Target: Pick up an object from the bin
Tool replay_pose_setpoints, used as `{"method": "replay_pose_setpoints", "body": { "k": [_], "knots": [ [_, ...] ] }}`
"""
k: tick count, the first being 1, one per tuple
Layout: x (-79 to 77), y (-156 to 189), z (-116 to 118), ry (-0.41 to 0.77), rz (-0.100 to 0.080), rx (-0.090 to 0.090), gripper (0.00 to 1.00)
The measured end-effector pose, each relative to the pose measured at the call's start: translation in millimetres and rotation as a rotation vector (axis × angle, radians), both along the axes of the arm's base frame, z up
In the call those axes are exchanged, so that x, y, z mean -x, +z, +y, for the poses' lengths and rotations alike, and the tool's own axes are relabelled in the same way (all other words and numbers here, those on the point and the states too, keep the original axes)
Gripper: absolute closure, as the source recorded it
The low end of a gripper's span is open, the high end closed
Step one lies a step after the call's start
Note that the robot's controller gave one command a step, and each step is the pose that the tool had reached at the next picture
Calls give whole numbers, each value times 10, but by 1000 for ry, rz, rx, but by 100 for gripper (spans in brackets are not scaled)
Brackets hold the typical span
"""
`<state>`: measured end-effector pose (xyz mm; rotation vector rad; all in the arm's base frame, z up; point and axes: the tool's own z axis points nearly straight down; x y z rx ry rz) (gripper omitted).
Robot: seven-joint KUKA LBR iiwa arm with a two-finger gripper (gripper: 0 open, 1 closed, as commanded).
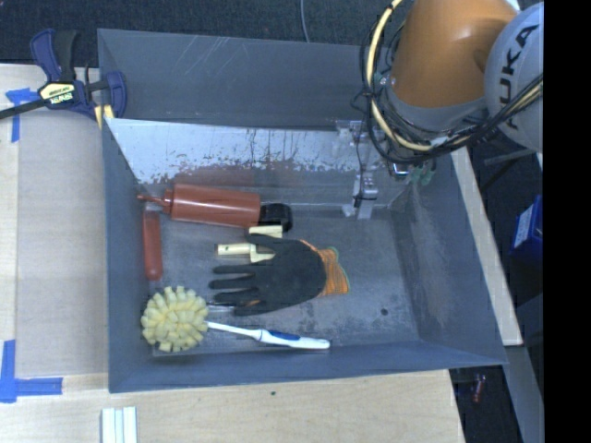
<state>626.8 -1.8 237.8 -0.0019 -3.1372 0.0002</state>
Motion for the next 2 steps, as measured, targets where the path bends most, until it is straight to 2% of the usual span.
{"method": "replay_pose_setpoints", "body": {
  "k": [1,2],
  "knots": [
    [-11,56,0,0,-9,0,0],
    [383,-463,150,138,-14,1,0]
  ]
}}
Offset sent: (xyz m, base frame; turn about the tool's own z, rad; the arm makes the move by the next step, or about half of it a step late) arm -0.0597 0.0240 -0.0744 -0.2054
